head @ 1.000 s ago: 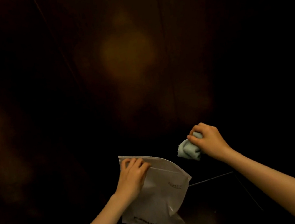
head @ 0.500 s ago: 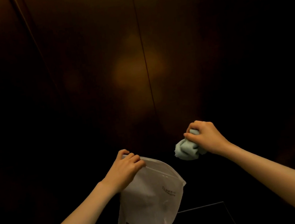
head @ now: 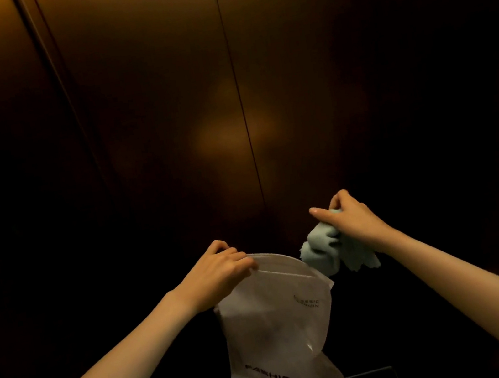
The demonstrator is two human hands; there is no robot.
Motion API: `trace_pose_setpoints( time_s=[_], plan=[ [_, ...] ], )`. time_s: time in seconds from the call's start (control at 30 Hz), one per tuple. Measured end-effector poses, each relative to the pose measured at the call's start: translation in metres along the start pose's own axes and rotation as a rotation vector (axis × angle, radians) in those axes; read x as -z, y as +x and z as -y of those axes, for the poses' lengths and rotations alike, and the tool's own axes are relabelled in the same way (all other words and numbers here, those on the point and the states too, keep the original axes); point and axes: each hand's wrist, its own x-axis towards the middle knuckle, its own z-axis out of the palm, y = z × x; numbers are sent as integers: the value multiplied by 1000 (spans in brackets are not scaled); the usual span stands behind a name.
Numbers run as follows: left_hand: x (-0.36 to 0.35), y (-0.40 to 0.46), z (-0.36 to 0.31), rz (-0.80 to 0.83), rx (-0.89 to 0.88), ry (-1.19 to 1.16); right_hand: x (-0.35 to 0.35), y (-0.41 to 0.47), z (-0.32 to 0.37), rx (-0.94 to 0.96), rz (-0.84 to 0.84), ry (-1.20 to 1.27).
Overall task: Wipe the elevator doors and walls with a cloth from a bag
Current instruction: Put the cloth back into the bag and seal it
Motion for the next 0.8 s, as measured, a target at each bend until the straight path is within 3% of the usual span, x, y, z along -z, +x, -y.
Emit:
trace_pose_setpoints(
  time_s=[0.2, 0.4, 0.8],
  plan=[
    [3, -12, 9, -55, 64, -41, 2, 3, 19, -164, 332, 37],
    [7, -24, 20, -86, 235, -282, -5, -6, 32, -117, 583, -57],
    [37, -26, 19, -238, 177, -303, -65, -40, 48, -90, 766, -195]
  ],
)
